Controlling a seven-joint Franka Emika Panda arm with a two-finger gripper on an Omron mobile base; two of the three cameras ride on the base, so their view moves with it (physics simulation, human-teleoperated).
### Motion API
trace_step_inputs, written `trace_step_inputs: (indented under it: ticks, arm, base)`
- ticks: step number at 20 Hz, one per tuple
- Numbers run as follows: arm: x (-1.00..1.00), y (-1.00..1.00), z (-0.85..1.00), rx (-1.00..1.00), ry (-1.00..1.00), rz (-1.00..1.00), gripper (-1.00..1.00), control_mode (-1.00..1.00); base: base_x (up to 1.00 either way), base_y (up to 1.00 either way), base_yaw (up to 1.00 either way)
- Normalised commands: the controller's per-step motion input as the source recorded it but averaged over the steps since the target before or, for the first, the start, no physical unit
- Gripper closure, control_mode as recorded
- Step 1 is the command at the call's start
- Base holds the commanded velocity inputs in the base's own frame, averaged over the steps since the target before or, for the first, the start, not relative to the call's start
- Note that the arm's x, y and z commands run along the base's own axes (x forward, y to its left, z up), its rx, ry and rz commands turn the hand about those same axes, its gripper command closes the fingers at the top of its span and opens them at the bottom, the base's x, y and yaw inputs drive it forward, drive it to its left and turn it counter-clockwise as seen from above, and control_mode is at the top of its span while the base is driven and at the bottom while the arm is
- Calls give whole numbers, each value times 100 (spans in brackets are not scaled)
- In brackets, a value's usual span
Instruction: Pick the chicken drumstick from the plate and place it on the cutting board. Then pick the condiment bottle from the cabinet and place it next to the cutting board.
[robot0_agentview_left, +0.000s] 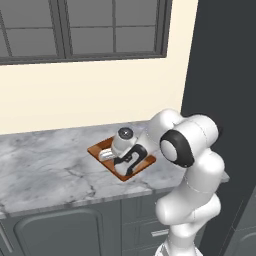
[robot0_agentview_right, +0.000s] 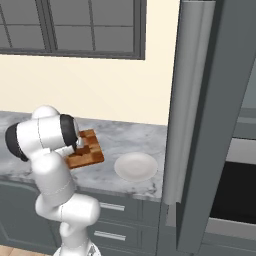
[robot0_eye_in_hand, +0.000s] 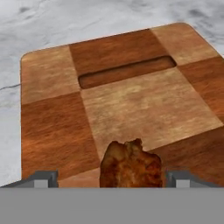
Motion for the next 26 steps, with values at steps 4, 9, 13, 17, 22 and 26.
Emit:
trace_step_inputs:
  ticks: [4,9,13,17,22,26]
  arm:
    - [-9,-12,47,2,0,0,-100,-100]
    - [-8,-15,54,3,0,0,-100,-100]
    - [0,-24,64,3,1,-2,-100,-100]
    - [0,-20,68,1,1,-1,-100,-100]
    - [-3,-11,52,0,0,0,-100,-100]
    - [-16,0,36,0,0,0,-100,-100]
  base:
    - [0,0,0]
    - [0,0,0]
    - [0,0,0]
    - [0,0,0]
    - [0,0,0]
    - [0,0,0]
